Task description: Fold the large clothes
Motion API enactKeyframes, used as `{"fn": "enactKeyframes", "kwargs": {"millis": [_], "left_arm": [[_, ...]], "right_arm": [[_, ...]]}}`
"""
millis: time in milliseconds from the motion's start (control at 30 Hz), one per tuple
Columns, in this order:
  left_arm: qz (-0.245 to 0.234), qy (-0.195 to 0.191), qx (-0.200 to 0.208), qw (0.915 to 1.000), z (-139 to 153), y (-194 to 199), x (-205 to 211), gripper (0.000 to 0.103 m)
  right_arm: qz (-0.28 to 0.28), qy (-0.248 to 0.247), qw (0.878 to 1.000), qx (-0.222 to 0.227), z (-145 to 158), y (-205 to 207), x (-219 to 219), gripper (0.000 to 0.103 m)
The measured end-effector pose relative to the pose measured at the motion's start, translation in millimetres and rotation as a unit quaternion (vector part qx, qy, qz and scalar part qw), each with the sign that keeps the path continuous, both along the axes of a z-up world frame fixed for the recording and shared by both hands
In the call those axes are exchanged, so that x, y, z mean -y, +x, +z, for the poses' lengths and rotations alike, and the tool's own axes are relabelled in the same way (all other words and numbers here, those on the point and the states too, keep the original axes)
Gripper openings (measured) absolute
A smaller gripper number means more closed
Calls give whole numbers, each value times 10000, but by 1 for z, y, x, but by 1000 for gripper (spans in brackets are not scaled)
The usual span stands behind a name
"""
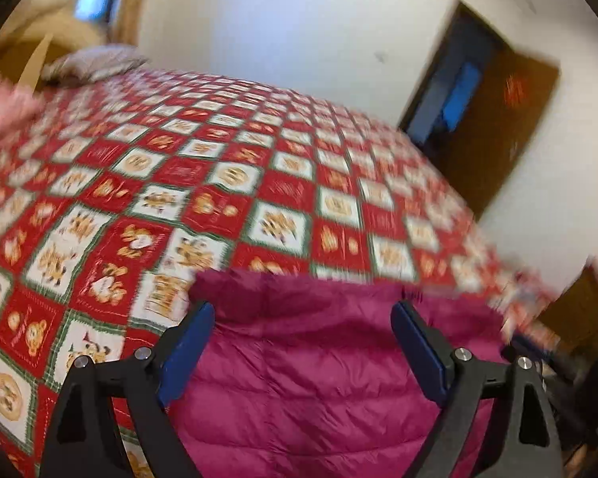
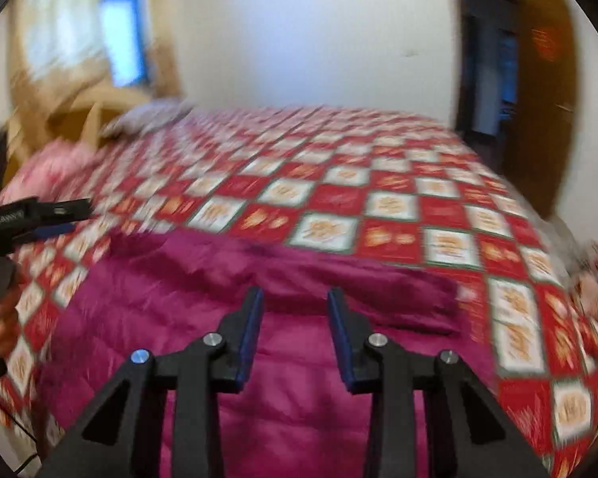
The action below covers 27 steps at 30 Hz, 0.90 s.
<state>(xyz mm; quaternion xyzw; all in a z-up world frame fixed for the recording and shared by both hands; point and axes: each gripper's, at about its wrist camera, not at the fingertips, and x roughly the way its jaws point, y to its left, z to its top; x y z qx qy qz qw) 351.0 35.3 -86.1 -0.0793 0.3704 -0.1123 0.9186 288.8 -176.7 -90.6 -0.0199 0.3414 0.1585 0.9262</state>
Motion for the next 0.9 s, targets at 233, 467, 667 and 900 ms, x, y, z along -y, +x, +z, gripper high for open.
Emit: {"fn": "enactKeyframes", "kwargs": {"millis": [233, 467, 667, 900], "left_arm": [[190, 1566, 339, 9869, -45, 11, 44, 91], [601, 874, -322, 9938, -88, 54, 11, 94], [560, 983, -402, 9928, -98, 64, 25, 101], [659, 1034, -482, 9913, -102, 70, 29, 102]], "right_arm": [[-320, -752, 9947, -626, -56, 64, -6, 33], [-1801, 138, 9805, -768, -79, 83, 95, 33], [-2087, 366, 9742, -780, -91, 93, 104, 34], [-2274, 370, 9691, -875, -98, 101, 111, 35]]}}
